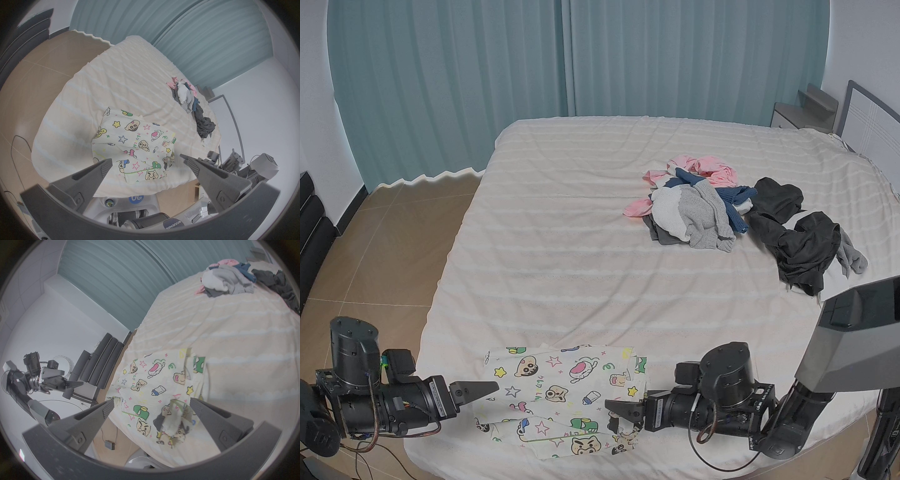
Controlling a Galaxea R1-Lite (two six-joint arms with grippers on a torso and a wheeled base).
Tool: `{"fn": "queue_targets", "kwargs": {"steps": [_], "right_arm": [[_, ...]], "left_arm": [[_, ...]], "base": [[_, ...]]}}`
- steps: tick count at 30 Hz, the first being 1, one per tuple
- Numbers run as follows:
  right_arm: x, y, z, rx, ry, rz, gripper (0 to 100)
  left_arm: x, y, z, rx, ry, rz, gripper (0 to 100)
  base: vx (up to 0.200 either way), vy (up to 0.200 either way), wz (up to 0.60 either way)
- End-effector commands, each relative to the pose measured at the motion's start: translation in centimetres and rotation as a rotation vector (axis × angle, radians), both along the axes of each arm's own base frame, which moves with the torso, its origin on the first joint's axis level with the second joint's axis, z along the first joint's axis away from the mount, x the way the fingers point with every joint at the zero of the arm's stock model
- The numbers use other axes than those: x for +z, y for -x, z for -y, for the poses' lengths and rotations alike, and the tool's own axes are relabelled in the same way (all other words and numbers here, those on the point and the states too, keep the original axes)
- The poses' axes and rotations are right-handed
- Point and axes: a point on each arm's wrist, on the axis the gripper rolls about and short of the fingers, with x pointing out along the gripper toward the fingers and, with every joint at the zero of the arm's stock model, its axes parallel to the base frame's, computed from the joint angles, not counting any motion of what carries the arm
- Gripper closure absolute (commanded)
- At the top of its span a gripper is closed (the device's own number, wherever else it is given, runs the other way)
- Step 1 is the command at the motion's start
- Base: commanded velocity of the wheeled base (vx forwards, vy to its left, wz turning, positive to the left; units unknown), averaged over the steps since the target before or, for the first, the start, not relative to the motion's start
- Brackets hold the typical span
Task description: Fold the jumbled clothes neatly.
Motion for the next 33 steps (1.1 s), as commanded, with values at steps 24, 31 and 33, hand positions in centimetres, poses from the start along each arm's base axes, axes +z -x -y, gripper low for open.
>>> {"fn": "queue_targets", "kwargs": {"steps": [24,31,33], "right_arm": [[-5.5,-0.8,-4.2,0.051,0.018,-0.109,0],[-5.6,-0.8,-4.4,0.055,0.019,-0.108,0],[-5.6,-0.7,-4.4,0.056,0.020,-0.109,100]], "left_arm": [[-0.8,2.0,-0.5,-0.020,0.033,0.033,0],[-0.8,2.0,-0.5,-0.020,0.033,0.033,0],[-0.8,2.0,-0.5,-0.021,0.032,0.034,0]], "base": [[0.000,0.000,0.00],[0.000,0.000,0.00],[0.000,0.000,0.00]]}}
